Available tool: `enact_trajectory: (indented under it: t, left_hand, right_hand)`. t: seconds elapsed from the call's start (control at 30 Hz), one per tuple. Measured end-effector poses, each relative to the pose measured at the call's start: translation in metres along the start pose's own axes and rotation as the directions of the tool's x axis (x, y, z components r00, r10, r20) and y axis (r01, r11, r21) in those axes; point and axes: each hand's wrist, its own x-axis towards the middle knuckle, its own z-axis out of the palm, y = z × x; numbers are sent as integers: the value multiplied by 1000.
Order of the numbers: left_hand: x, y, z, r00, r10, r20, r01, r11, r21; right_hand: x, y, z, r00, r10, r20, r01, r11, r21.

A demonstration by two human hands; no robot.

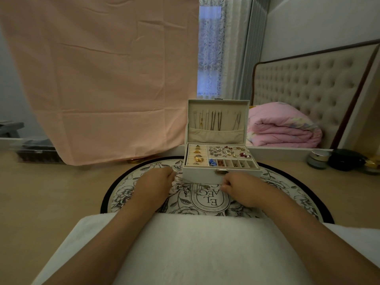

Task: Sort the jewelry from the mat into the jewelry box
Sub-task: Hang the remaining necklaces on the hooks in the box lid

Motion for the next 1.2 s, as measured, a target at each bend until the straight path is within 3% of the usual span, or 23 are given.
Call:
enact_trajectory:
  t: [0.13, 0.27, 0.33, 0.47, 0.53, 0.63, 0.7, 0.83, 0.93, 1.0, 1.07, 1.2]
  left_hand:
    - [0, -1, 3, 991, -131, -33, 123, 976, -181]
    - [-1, -3, 3, 990, -122, 69, 112, 986, 125]
    - [-2, -1, 1, 985, -117, 125, 91, 976, 198]
    - [1, 12, -1, 996, 9, 91, -29, 976, 214]
    - [8, 22, -2, 986, 108, 127, -121, 988, 99]
    - [15, 37, 0, 915, 252, 315, -229, 967, -111]
    - [17, 43, 8, 864, 342, 371, -318, 940, -126]
    - [18, 40, 23, 873, 385, 299, -337, 920, -198]
    - [19, 35, 28, 908, 339, 245, -245, 906, -345]
    - [20, 34, 26, 934, 258, 247, -96, 848, -521]
    - [22, 37, 22, 941, 200, 271, 51, 712, -701]
    - [23, 45, 13, 926, 221, 306, 147, 536, -832]
  right_hand:
    - [0, 5, 1, 1000, -10, 19, 10, 1000, 2]
    - [3, 2, 3, 1000, -19, -9, 18, 994, -106]
    - [3, 0, 4, 999, -26, -30, 21, 984, -175]
    - [3, -5, 2, 995, -55, -80, 34, 968, -248]
    - [4, -10, 4, 990, -92, -105, 63, 965, -253]
    - [6, -16, 15, 973, -164, -164, 144, 981, -127]
    - [8, -18, 22, 962, -208, -174, 203, 978, -50]
    - [14, -11, 30, 959, -206, -195, 222, 973, 63]
    - [17, -6, 33, 965, -148, -215, 196, 955, 224]
    - [18, -7, 29, 973, -77, -219, 171, 873, 456]
    - [18, -10, 25, 983, -42, -177, 156, 698, 699]
    - [14, -17, 19, 993, -11, -117, 107, 502, 858]
